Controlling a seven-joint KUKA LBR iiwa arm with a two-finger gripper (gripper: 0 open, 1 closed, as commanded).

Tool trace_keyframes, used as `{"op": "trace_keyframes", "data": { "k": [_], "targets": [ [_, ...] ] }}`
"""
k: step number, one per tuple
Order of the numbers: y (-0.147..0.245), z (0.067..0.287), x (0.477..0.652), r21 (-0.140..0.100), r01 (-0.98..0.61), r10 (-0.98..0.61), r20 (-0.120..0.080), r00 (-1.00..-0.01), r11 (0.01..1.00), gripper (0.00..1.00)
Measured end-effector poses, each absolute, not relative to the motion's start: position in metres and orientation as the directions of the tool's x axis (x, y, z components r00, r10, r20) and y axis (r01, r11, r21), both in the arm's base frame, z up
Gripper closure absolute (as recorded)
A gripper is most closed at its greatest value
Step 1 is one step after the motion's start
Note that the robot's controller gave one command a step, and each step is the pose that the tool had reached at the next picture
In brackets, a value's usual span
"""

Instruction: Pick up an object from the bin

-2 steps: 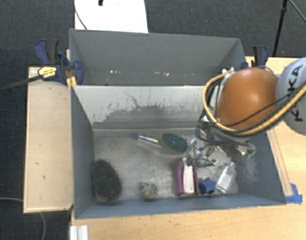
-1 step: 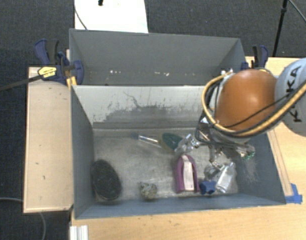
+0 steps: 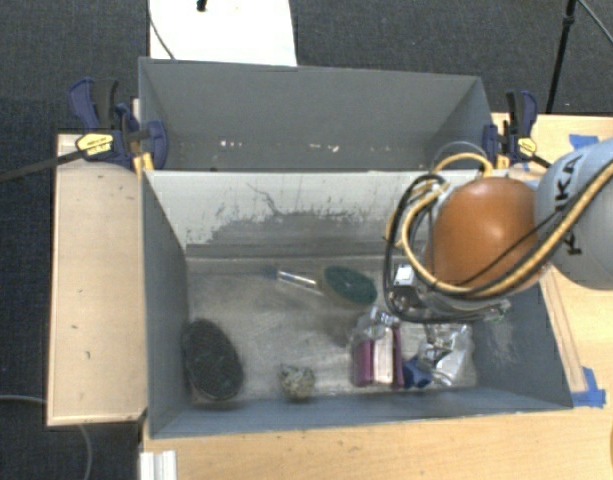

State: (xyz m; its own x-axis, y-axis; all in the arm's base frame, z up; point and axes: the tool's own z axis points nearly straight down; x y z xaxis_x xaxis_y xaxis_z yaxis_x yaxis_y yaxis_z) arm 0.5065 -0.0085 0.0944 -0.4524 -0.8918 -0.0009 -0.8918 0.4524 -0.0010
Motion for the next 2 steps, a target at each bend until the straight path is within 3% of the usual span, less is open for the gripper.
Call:
{"op": "trace_keyframes", "data": {
  "k": [1, 2],
  "targets": [
    [-0.008, 0.094, 0.509, -0.01, -0.891, -0.891, -0.011, -0.453, 0.454, 1.0],
    [-0.018, 0.207, 0.506, -0.008, -0.891, -0.891, -0.005, -0.453, 0.453, 1.0]
  ]
}}
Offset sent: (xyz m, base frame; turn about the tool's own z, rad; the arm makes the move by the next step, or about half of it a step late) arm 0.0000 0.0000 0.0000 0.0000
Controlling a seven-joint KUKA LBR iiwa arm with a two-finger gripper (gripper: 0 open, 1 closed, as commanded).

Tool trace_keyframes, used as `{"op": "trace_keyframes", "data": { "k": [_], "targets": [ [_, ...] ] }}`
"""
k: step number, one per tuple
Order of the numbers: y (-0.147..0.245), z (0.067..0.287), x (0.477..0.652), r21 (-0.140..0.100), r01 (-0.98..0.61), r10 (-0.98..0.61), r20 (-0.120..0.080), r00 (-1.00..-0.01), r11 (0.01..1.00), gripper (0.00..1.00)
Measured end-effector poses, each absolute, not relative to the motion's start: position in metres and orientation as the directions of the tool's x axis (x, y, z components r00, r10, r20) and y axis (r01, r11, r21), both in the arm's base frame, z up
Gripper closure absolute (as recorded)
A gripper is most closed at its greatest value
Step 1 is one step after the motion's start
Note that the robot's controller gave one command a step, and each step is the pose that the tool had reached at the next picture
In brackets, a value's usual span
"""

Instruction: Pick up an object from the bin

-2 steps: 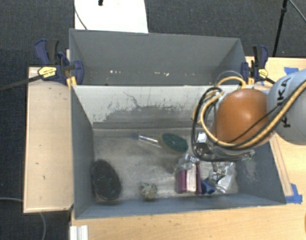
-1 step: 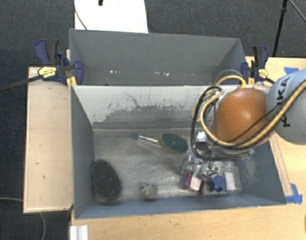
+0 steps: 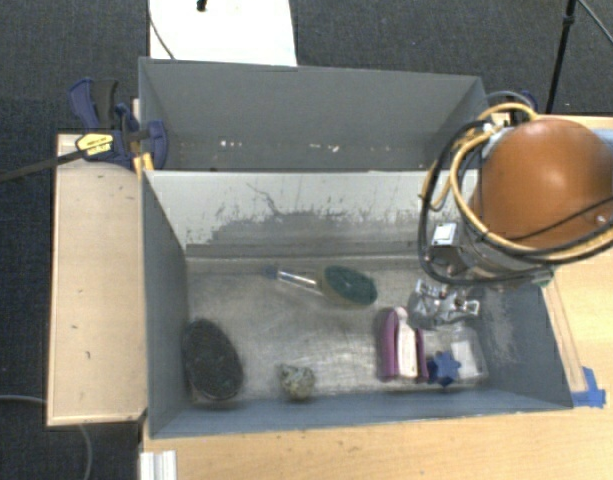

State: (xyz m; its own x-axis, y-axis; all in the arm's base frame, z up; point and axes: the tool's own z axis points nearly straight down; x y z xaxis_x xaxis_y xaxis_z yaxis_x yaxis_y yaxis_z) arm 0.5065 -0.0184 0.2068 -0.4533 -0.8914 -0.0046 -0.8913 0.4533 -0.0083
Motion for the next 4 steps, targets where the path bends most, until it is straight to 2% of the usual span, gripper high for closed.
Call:
{"op": "trace_keyframes", "data": {
  "k": [1, 2, 3, 4],
  "targets": [
    [-0.018, 0.202, 0.505, 0.0, -0.89, -0.89, -0.002, -0.456, 0.456, 0.0],
    [-0.011, 0.095, 0.535, 0.0, -0.723, -0.723, -0.001, -0.69, 0.69, 0.0],
    [-0.032, 0.076, 0.526, -0.004, -0.975, -0.975, -0.001, -0.222, 0.222, 0.0],
    [-0.038, 0.077, 0.526, -0.004, -0.973, -0.973, 0.011, -0.229, 0.229, 1.0]
  ]
}}
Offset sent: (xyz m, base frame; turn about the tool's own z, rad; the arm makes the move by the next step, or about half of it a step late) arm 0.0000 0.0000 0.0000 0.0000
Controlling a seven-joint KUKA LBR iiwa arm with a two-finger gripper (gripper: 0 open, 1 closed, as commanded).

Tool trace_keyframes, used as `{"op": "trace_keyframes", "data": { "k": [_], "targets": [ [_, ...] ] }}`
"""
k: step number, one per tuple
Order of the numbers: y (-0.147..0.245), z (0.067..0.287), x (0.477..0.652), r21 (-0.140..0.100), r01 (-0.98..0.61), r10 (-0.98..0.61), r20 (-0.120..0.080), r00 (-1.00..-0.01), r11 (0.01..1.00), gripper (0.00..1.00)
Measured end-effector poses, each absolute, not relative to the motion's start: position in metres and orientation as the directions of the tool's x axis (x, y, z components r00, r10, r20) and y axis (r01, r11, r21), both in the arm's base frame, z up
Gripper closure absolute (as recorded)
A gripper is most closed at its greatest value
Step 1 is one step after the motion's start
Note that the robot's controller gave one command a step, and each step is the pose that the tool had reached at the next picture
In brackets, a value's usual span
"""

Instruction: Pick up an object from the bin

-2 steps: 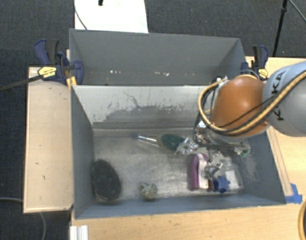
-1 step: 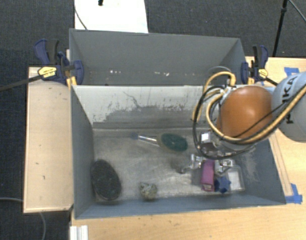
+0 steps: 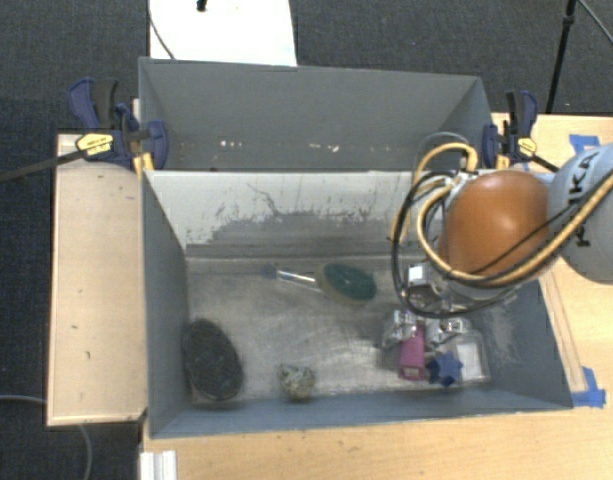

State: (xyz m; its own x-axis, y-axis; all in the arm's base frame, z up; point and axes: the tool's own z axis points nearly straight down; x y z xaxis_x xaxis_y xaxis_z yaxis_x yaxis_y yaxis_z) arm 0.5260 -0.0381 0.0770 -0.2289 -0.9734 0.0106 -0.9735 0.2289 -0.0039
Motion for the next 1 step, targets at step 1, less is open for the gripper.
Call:
{"op": "trace_keyframes", "data": {
  "k": [1],
  "targets": [
    [-0.0148, 0.2287, 0.5241, -0.006, -1.0, -1.0, -0.001, 0.026, -0.026, 1.0]
  ]
}}
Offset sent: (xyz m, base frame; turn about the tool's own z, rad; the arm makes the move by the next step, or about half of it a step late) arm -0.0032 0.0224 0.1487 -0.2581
